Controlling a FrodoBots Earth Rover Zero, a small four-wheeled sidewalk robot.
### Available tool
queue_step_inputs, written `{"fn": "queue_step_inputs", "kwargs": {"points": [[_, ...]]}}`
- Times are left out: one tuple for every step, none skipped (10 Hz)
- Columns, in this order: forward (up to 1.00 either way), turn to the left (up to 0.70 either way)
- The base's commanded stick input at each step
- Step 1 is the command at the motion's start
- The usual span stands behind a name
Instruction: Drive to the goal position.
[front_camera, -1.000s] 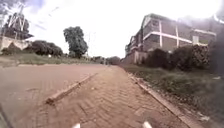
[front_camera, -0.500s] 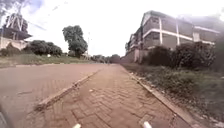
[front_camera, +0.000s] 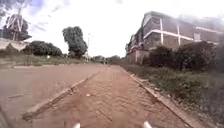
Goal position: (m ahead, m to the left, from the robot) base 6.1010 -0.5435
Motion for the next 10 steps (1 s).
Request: {"fn": "queue_step_inputs", "kwargs": {"points": [[0.5,0.0],[0.5,0.0],[0.5,0.0],[0.5,0.0],[0.5,0.0],[0.5,0.0],[0.5,0.0],[0.5,0.0],[0.5,0.0],[0.5,0.0]]}}
